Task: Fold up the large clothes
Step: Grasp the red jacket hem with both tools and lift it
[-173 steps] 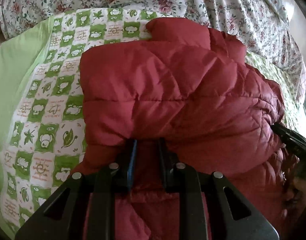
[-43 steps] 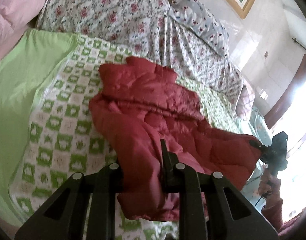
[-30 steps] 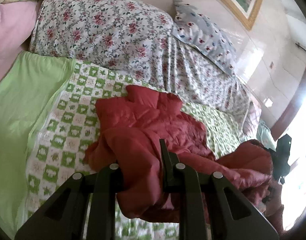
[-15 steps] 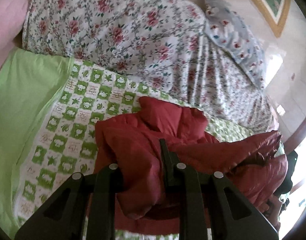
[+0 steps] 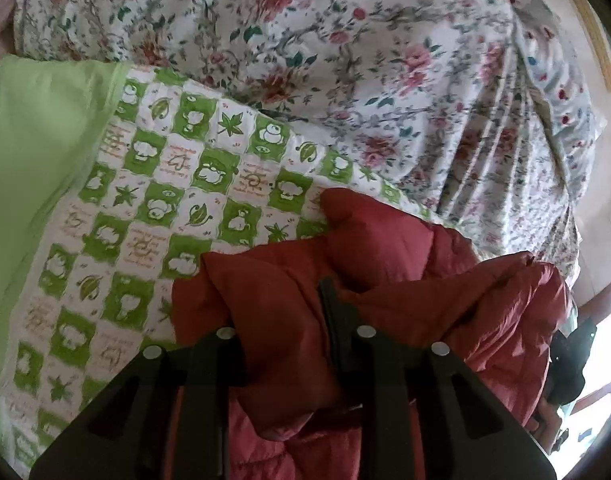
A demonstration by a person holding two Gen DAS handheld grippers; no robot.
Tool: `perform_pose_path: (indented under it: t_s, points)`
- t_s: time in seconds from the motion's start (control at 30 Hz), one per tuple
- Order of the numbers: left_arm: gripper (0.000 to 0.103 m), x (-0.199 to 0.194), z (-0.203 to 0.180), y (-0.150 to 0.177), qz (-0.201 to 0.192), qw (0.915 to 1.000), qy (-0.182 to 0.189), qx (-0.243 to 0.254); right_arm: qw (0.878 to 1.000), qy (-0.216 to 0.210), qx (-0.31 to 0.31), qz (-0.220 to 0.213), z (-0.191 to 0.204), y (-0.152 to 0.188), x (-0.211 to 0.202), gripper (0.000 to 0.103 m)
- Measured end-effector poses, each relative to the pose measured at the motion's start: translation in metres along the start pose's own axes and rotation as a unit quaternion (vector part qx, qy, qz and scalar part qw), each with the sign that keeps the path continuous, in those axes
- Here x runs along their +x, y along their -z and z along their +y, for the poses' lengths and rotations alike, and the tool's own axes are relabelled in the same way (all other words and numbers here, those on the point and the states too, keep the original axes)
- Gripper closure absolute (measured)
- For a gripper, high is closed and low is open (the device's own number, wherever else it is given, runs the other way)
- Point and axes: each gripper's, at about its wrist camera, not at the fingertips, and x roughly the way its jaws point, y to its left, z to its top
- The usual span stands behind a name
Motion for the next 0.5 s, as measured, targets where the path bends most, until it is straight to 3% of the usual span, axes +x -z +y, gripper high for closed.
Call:
perform_pose_path:
  t_s: [0.23, 0.43, 0.5]
  points:
    - [0.076, 0.016, 0.011, -0.010, 0.012, 0.9994, 0.024, -0.021, 1.000, 0.015, 0.025, 0.001, -0.016, -0.003, 0.032, 0.071]
    - [0.071, -0.009, 0.009, -0.012, 0.000, 0.9995, 0.032, 0.000, 0.999, 0.023, 0.035, 0.002, -0.023, -0.007, 0.049, 0.071]
    - [0.063, -0.027, 0.008, -0.012, -0.014, 0.9991, 0.039, 0.006, 0.999, 0.033, 0.030, 0.002, -0.021, -0.007, 0.054, 0.071]
